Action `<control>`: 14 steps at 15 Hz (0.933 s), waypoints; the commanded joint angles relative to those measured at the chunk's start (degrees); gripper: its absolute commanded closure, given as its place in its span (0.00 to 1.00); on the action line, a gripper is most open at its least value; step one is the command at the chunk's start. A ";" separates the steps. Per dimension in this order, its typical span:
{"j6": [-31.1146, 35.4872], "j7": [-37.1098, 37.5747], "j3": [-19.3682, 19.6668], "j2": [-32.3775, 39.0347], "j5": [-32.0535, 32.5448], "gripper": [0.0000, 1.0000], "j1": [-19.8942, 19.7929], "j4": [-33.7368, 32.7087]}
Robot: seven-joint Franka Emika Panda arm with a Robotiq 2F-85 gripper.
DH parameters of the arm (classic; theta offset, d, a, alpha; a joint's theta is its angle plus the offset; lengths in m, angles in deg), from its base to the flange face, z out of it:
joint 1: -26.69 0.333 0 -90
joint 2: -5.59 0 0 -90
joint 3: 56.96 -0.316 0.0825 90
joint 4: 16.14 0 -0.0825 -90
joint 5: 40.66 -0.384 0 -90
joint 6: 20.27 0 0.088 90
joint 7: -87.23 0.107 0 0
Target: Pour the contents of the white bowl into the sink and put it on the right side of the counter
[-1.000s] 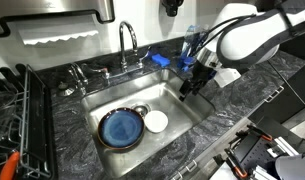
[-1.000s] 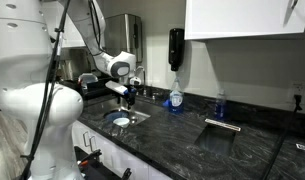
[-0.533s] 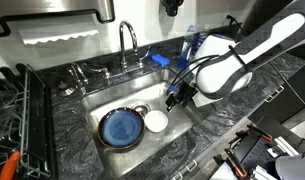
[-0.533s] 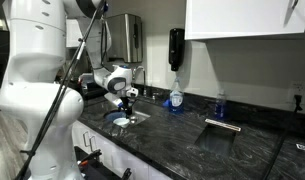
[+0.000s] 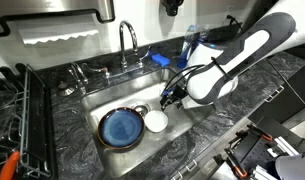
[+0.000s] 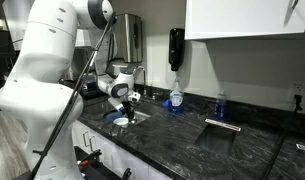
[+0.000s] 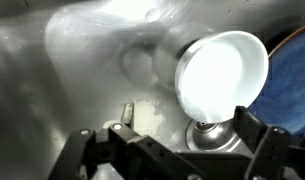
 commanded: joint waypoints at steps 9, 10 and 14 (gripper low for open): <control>0.17 -1.45 -3.97 9.44 3.10 0.00 -4.29 -6.84; 0.57 -1.20 -3.58 9.72 3.79 0.00 -3.87 -6.75; 1.19 -1.00 -3.26 11.27 5.60 0.27 -3.65 -7.63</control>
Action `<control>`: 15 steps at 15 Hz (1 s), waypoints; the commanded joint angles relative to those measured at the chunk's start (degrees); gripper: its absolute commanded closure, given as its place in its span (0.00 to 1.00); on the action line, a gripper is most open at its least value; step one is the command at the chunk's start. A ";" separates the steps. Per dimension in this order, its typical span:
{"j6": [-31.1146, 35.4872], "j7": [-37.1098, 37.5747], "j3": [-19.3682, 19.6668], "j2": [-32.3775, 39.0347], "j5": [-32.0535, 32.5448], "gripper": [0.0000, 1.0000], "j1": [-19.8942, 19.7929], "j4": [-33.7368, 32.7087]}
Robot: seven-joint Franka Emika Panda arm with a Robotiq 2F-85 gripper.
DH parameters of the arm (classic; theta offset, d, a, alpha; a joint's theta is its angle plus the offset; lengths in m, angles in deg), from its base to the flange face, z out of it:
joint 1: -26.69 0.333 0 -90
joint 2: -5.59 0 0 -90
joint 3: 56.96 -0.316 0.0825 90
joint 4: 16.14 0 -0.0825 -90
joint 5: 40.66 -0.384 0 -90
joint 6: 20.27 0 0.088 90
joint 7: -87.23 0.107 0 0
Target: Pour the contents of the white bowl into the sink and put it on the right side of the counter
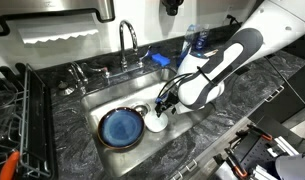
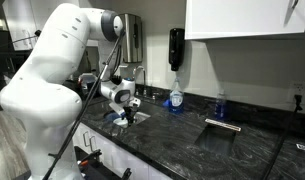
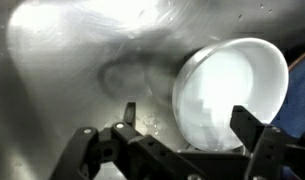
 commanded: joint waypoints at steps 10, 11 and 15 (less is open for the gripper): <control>1.39 -0.18 0.81 4.12 2.10 0.98 -0.16 -4.30; 1.48 -0.10 0.95 4.27 2.15 1.00 -0.09 -4.48; 3.11 1.54 4.05 1.60 3.45 0.98 2.37 -3.29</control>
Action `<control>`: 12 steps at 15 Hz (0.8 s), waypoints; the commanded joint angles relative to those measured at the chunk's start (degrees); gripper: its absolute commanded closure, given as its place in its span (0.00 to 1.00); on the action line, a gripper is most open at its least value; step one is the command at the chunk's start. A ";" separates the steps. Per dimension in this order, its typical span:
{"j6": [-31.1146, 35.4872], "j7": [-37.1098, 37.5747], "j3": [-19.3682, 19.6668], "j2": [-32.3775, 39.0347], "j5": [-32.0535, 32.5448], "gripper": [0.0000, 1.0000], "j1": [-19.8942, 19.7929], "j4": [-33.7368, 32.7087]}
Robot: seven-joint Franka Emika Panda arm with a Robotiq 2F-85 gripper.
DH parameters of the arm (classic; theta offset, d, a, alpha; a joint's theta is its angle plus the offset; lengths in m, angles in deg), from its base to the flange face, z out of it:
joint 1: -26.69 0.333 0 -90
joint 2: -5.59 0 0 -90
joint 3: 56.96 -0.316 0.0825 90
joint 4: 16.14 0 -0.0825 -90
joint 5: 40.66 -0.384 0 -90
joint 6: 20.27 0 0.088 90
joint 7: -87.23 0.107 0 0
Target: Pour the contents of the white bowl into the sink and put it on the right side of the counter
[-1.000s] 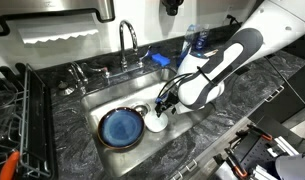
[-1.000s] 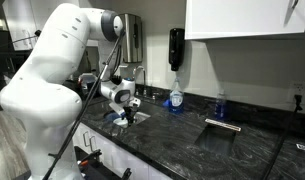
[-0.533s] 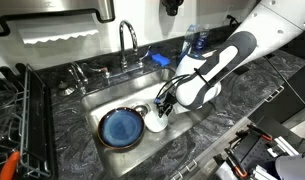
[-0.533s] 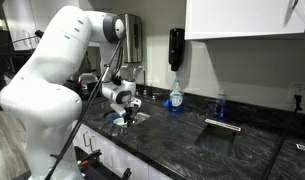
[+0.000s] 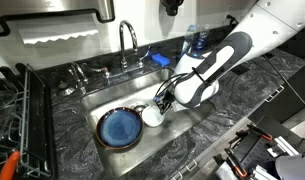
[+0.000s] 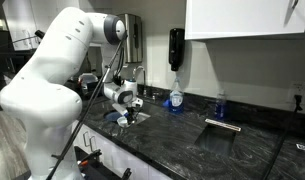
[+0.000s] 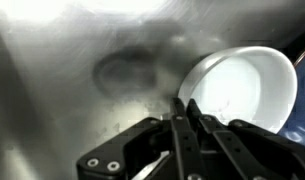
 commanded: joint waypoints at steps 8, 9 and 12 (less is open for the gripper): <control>6.98 18.11 29.17 -6.38 21.28 0.98 22.99 4.56; 6.76 22.83 33.77 -5.81 26.94 0.98 26.02 3.85; 4.03 36.96 47.46 -2.87 42.71 0.98 36.44 0.07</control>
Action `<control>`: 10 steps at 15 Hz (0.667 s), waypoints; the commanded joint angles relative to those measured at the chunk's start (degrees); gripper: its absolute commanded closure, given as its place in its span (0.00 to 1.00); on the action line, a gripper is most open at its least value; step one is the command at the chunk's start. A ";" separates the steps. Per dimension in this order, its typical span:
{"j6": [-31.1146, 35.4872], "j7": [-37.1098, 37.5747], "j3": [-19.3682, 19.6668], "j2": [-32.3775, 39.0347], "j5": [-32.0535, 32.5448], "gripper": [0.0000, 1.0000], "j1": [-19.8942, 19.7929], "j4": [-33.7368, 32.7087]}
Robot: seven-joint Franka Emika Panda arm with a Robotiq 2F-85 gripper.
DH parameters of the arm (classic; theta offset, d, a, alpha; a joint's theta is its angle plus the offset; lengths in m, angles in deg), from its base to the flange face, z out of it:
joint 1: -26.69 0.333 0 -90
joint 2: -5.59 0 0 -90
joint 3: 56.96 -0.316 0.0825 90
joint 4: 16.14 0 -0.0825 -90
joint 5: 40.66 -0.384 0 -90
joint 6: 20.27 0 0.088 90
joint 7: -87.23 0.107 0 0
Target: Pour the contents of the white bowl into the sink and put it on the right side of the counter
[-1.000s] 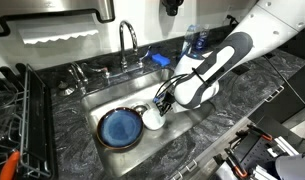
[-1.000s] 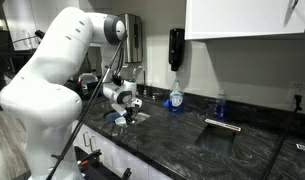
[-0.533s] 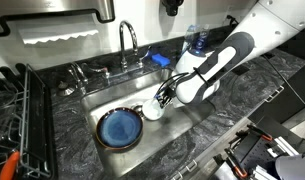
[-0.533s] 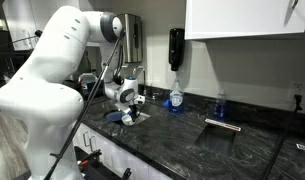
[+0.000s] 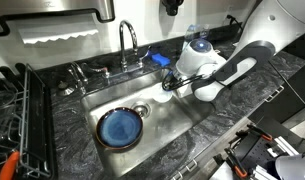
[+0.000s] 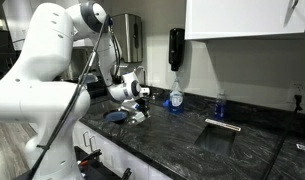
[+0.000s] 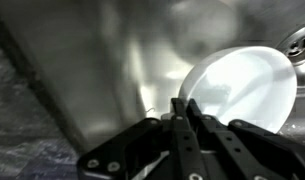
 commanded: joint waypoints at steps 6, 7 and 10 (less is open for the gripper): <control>-2.53 34.30 35.88 8.83 31.84 0.98 34.55 -2.80; -2.83 37.35 39.31 10.45 33.66 0.98 38.77 -2.31; -3.36 42.44 47.34 16.67 33.43 0.98 50.82 0.54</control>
